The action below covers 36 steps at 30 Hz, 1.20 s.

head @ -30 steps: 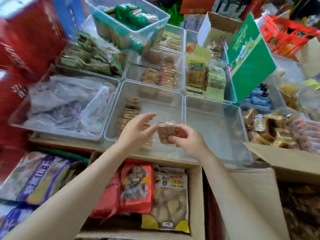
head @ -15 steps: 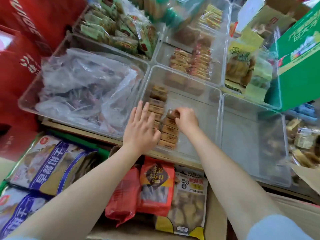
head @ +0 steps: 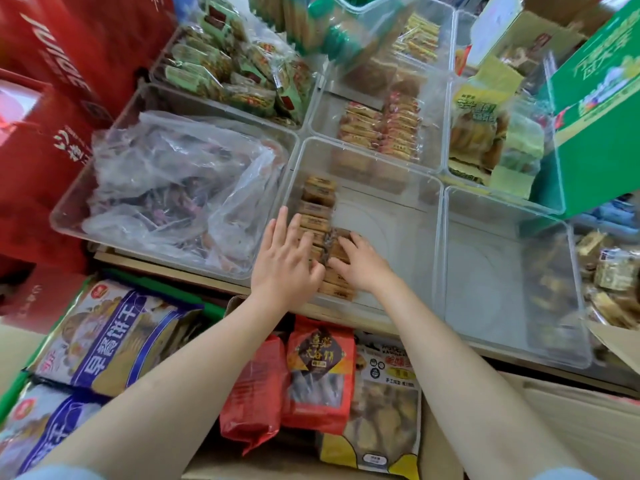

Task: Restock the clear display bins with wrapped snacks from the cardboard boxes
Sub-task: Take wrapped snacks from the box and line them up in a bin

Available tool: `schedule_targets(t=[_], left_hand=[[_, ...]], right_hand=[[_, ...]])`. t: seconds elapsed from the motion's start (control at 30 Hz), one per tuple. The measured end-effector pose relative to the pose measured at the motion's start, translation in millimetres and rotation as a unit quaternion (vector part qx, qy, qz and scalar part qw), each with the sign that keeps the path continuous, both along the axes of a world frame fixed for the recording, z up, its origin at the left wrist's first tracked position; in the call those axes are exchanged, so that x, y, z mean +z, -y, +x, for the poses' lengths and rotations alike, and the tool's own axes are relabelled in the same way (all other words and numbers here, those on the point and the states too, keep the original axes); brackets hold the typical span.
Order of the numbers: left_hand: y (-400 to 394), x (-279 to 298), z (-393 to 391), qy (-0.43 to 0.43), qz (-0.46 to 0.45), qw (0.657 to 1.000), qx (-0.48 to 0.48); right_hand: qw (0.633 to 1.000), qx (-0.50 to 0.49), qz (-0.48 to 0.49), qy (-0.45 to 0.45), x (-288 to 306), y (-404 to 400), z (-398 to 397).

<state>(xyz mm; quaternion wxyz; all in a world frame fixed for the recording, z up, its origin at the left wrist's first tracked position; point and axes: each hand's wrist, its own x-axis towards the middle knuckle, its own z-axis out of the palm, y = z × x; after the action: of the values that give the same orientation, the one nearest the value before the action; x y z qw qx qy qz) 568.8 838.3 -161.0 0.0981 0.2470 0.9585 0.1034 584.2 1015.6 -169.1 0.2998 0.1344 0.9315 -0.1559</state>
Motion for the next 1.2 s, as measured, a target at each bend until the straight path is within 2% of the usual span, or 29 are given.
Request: schedule_targets(t=[0.2,0.27,0.33,0.4,0.47,0.6,0.63,0.7,0.8,0.97,1.1,1.2], left_hand=[[0,5,3,0.006,-0.008,1.000,0.020],[-13,12,19,-0.004,0.024,0.999,0.031],[-37,23,52,0.004,0.095,0.995,0.013],[-72,41,96,0.048,0.171,0.984,-0.006],[-111,66,148,0.138,0.209,0.968,-0.026],[-189,106,247,0.212,0.276,0.928,-0.131],[-207,113,269,0.220,0.286,0.919,-0.162],[-237,121,306,0.254,0.292,0.904,-0.184],[-263,121,341,0.287,0.306,0.895,-0.155],[-275,108,365,0.283,0.342,0.890,-0.107],[-273,106,368,0.283,0.346,0.889,-0.097],[-271,109,368,0.301,0.356,0.881,-0.086]], right_hand=[[0.984,-0.052,-0.108,-0.130,75,-22,55],[0.972,-0.079,-0.132,-0.180,107,-40,99],[0.951,-0.128,-0.132,-0.248,135,-66,149],[0.922,-0.189,-0.118,-0.316,157,-98,203],[0.895,-0.245,-0.084,-0.364,174,-131,253],[0.850,-0.331,-0.039,-0.407,192,-189,338],[0.850,-0.343,-0.032,-0.398,191,-201,354],[0.874,-0.341,-0.018,-0.346,183,-224,382],[0.927,-0.294,-0.007,-0.232,159,-252,410],[0.973,-0.210,-0.001,-0.091,109,-279,420],[0.991,-0.116,-0.039,0.044,61,-284,413],[0.990,-0.011,-0.062,0.128,30,-272,415]])
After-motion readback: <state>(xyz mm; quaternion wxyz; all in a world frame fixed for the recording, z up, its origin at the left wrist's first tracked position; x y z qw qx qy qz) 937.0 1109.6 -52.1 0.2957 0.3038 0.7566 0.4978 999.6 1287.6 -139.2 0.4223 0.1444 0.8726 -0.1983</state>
